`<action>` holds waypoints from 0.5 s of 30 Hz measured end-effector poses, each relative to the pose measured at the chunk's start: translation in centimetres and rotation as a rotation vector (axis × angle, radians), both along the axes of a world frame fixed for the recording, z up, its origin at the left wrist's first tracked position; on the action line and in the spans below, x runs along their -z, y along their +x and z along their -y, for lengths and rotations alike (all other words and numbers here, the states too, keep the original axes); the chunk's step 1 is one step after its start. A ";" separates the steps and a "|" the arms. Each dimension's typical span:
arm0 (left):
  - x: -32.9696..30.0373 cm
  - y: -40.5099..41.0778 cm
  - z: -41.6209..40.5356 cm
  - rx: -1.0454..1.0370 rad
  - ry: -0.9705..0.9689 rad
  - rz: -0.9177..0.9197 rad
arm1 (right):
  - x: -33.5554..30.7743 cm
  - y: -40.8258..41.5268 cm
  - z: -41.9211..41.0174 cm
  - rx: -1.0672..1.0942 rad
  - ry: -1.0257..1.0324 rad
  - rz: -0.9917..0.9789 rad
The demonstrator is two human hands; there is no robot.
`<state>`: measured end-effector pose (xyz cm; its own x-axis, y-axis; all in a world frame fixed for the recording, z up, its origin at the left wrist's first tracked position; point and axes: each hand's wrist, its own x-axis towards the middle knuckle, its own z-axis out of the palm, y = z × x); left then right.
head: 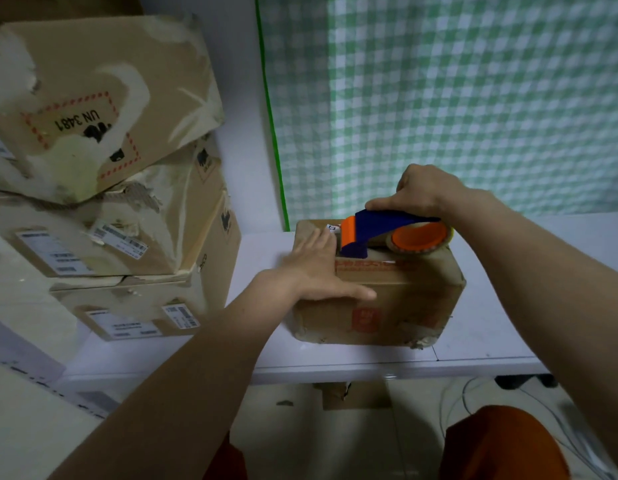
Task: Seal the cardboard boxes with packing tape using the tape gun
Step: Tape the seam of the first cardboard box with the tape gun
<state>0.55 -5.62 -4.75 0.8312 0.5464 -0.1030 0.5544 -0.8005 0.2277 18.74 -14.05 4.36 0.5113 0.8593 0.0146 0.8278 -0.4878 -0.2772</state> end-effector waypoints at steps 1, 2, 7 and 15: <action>0.3 0.1 0.0 0.014 0.018 -0.017 | 0.1 0.0 0.0 -0.003 0.004 0.000; 0.7 0.2 -0.1 0.018 0.052 -0.021 | 0.1 0.0 0.0 -0.007 0.009 -0.001; 1.4 0.0 0.3 -0.013 0.132 -0.009 | 0.0 0.3 -0.2 -0.034 0.006 -0.033; 1.0 -0.2 0.6 -0.044 0.103 -0.054 | -1.4 3.9 2.2 -0.026 -0.048 -0.047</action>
